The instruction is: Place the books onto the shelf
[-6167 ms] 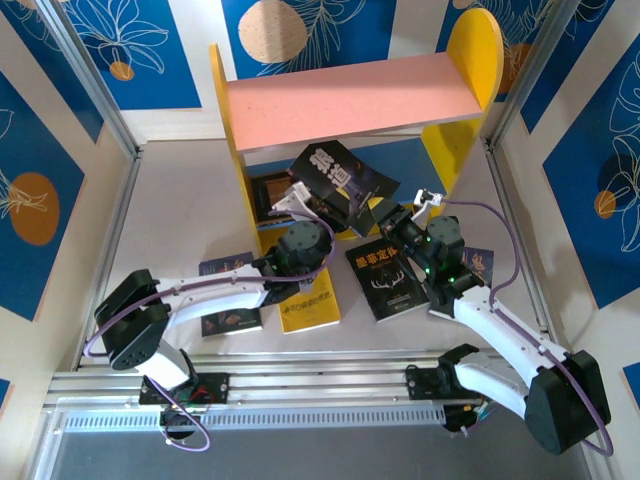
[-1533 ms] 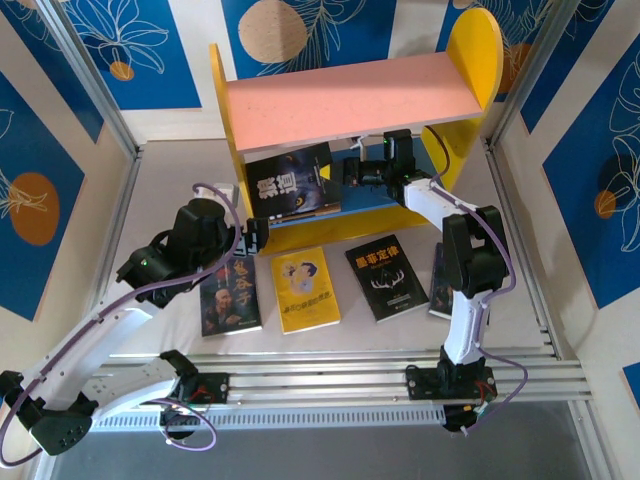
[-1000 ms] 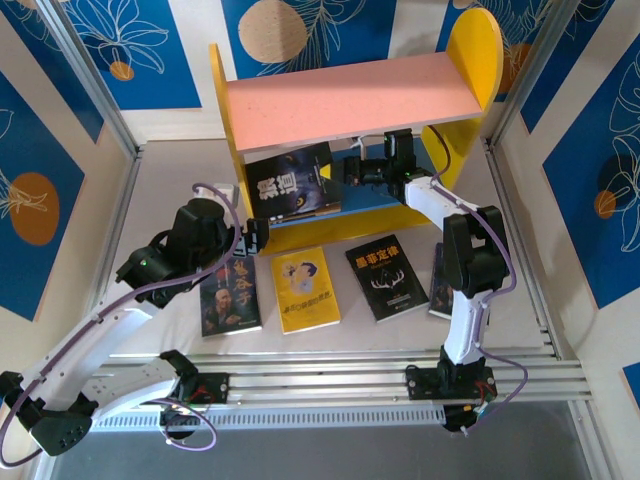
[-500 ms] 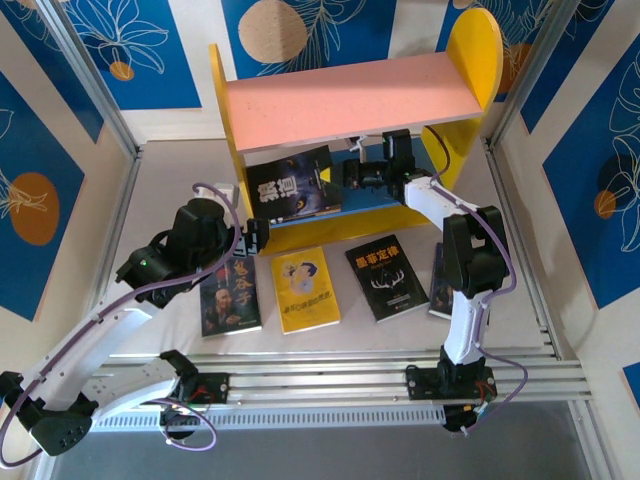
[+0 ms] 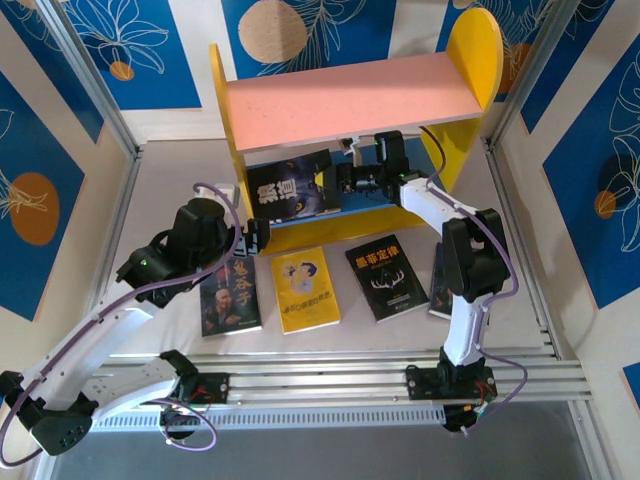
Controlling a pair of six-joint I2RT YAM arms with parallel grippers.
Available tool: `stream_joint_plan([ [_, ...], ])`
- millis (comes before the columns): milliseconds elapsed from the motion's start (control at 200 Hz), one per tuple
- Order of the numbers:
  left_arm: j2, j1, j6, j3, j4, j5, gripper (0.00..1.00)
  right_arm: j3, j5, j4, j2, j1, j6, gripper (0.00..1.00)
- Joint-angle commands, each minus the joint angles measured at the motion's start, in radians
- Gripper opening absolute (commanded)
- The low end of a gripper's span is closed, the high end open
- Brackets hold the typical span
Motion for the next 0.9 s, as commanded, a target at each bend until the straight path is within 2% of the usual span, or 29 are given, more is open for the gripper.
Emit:
stream_joint_plan([
  [0, -0.006, 0.017, 0.022, 0.025, 0.006, 0.010, 0.90, 0.039, 0.007, -0.070, -0.048, 0.020, -0.048, 0.42],
  [190, -0.011, 0.016, 0.022, 0.022, 0.003, 0.008, 0.90, 0.067, 0.089, -0.158, -0.069, 0.018, -0.094, 0.60],
  [410, -0.004, 0.019, 0.024, 0.025, 0.002, 0.006, 0.90, 0.112, 0.186, -0.249, -0.090, -0.007, -0.126, 0.71],
  [705, -0.005, 0.018, 0.016, 0.021, 0.002, 0.014, 0.89, 0.077, 0.250, -0.304, -0.142, -0.037, -0.137, 0.72],
  [895, -0.007, 0.018, 0.005, 0.014, -0.003, 0.024, 0.89, 0.024, 0.273, -0.325, -0.191, -0.030, -0.143, 0.65],
])
